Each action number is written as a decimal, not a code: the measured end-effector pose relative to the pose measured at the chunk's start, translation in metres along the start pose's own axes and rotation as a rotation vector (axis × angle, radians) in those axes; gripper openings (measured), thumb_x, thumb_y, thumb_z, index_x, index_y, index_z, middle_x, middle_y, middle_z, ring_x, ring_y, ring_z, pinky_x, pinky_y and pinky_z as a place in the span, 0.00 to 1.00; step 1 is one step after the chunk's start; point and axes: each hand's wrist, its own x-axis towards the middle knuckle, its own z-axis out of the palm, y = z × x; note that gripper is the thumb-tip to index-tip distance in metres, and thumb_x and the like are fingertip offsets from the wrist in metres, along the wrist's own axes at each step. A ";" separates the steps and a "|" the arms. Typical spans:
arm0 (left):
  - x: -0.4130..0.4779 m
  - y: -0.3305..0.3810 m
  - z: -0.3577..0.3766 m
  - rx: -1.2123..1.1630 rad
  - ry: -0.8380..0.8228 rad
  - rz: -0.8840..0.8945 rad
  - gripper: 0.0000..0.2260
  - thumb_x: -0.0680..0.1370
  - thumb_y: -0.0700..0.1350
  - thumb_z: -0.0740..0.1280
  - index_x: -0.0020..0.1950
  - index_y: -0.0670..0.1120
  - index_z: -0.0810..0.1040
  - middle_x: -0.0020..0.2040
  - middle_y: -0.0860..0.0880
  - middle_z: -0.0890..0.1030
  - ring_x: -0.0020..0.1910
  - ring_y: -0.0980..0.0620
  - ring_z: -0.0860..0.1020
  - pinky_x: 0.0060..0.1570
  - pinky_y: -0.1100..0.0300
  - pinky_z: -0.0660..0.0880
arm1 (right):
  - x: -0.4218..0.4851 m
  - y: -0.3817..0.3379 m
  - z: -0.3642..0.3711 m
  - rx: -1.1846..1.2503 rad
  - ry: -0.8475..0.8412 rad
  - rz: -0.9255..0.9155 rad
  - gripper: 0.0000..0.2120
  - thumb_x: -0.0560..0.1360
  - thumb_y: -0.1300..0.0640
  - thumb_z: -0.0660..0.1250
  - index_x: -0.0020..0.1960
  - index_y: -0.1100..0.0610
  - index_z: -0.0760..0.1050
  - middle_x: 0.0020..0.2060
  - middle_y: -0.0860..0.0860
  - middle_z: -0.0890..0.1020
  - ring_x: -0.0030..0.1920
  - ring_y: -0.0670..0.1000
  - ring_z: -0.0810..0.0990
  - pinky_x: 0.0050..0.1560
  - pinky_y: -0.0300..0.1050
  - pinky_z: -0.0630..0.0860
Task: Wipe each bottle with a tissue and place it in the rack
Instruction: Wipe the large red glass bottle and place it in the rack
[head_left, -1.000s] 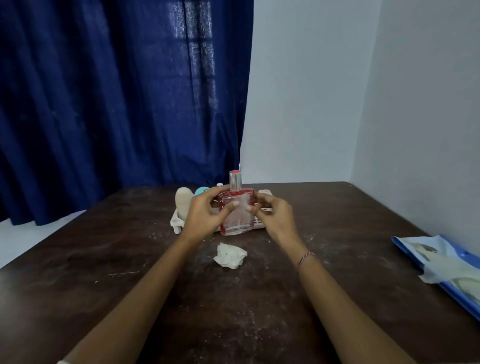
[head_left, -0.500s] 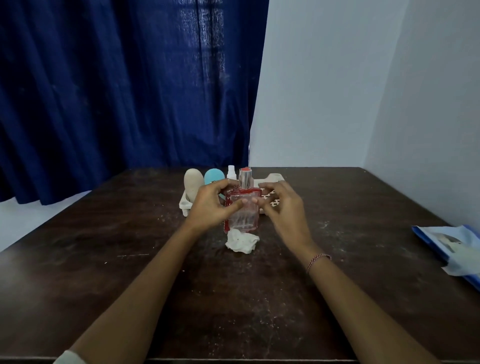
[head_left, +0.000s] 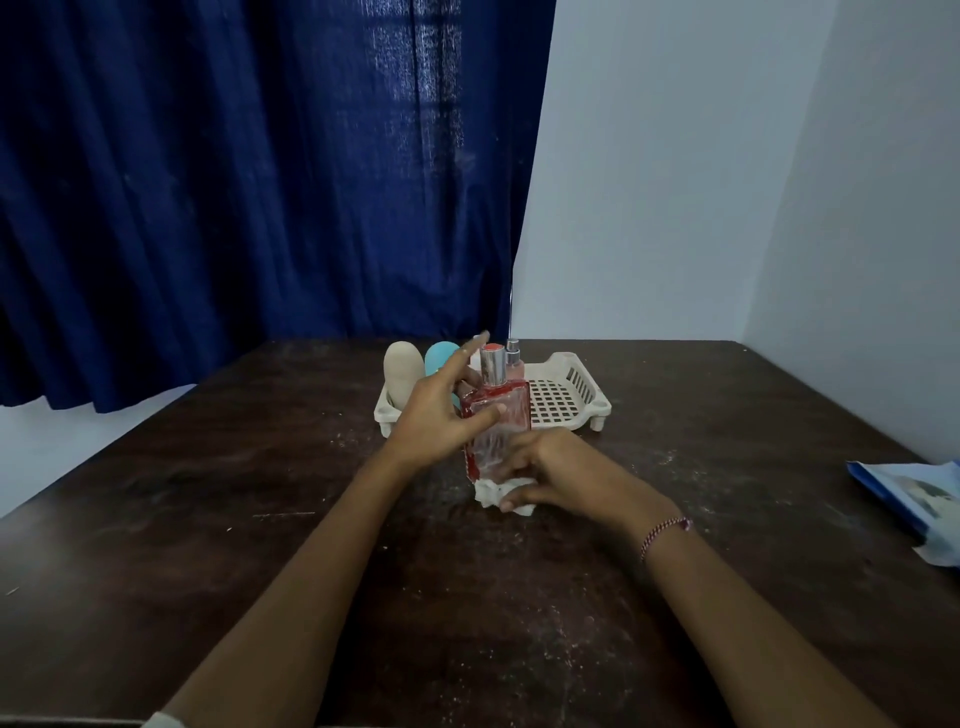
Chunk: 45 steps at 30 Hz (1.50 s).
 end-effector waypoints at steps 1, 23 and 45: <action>0.000 0.001 0.000 0.000 -0.007 0.006 0.32 0.75 0.44 0.69 0.74 0.57 0.58 0.50 0.59 0.76 0.52 0.58 0.77 0.53 0.68 0.75 | 0.000 0.000 0.000 -0.001 0.002 0.004 0.16 0.70 0.55 0.72 0.56 0.58 0.80 0.54 0.49 0.80 0.54 0.44 0.77 0.52 0.27 0.68; 0.007 0.007 0.001 -0.213 0.046 0.000 0.16 0.79 0.44 0.62 0.67 0.50 0.73 0.62 0.50 0.76 0.60 0.55 0.76 0.56 0.62 0.77 | -0.008 0.009 -0.011 0.231 -0.038 0.176 0.10 0.66 0.57 0.76 0.48 0.53 0.82 0.41 0.44 0.82 0.35 0.35 0.75 0.34 0.27 0.69; 0.005 0.020 0.002 -0.283 0.057 -0.007 0.15 0.78 0.39 0.64 0.63 0.51 0.75 0.52 0.57 0.77 0.51 0.59 0.77 0.46 0.71 0.75 | 0.004 -0.007 -0.004 0.320 0.912 0.263 0.11 0.69 0.66 0.72 0.50 0.57 0.82 0.43 0.46 0.79 0.45 0.44 0.77 0.45 0.27 0.74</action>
